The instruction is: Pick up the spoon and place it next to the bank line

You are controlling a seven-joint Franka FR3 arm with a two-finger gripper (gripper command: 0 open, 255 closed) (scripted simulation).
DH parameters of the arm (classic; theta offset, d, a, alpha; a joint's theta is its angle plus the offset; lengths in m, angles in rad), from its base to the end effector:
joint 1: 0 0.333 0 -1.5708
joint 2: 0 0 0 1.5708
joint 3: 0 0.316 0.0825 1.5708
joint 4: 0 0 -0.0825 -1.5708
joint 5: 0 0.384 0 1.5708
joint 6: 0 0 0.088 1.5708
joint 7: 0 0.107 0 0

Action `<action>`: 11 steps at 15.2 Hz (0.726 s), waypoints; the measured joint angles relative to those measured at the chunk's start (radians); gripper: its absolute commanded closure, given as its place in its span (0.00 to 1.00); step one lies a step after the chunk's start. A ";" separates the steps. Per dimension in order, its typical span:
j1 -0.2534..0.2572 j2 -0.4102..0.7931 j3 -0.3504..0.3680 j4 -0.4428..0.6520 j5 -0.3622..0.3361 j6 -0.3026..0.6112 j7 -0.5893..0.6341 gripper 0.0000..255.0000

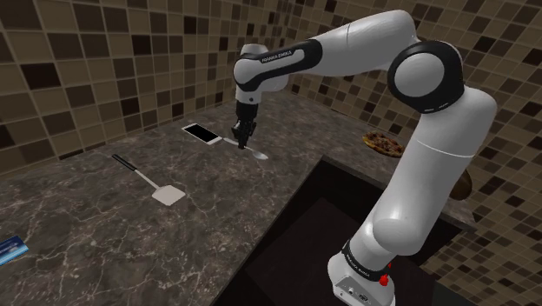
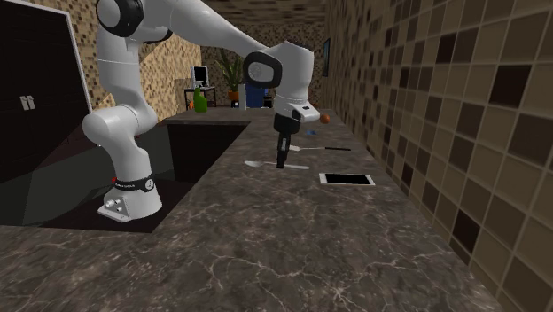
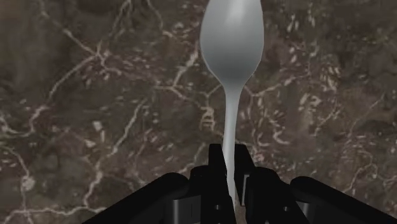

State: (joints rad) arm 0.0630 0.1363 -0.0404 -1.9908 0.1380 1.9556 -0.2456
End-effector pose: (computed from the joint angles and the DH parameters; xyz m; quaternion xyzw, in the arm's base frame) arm 0.5627 0.0223 0.3822 -0.9894 -0.1019 0.0782 0.0678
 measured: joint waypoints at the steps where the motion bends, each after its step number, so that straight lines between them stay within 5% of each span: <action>1: 0.000 -0.006 0.000 0.007 -0.001 -0.012 0.002 1.00; 11: 0.014 -0.055 0.011 0.059 -0.004 -0.111 0.040 1.00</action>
State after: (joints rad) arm 0.0768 0.0810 -0.0293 -1.9316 0.1338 1.8451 -0.2054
